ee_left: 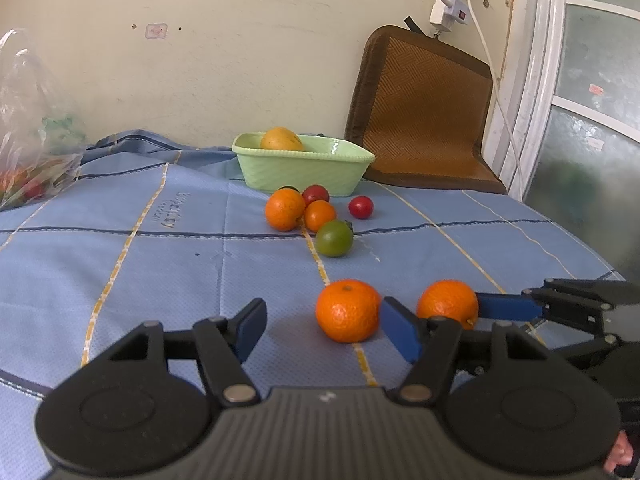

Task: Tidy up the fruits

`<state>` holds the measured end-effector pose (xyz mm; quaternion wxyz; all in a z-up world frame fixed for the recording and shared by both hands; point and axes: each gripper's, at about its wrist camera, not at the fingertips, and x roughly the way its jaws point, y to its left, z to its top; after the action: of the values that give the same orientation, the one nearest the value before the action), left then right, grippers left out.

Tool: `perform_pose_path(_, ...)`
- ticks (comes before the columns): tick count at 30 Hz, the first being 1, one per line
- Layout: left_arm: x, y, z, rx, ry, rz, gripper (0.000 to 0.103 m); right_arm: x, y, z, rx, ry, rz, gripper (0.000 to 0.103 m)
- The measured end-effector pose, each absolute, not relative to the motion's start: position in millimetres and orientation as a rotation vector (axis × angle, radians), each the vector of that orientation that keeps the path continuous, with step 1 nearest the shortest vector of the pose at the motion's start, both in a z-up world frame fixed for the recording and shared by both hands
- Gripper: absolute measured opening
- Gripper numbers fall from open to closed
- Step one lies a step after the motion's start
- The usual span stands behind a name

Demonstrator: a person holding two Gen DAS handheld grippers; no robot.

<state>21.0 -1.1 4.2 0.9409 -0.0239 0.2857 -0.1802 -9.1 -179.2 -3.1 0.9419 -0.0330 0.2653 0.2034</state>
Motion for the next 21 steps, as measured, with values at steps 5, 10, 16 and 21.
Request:
perform_pose_path(5, 26.8, -7.5, 3.7, -0.025, 0.605, -0.395, 0.064, -8.5, -177.1, -3.9, -0.079, 0.55, 0.417, 0.058)
perform_pose_path(10, 32.1, -12.5, 2.4, -0.011, 0.635, -0.393, 0.062, -8.7, -175.9, -4.2, -0.09, 0.549, 0.414, 0.058)
perform_pose_path(16, 30.9, -13.1, 1.9, -0.003, 0.629, -0.409, 0.044, -10.3, -173.3, -3.7, -0.109, 0.539, 0.406, 0.055)
perform_pose_path(21, 26.6, -15.0, 2.5, 0.017, 0.61, -0.422, 0.039, -12.9, -172.1, -2.9, -0.122, 0.523, 0.41, 0.042)
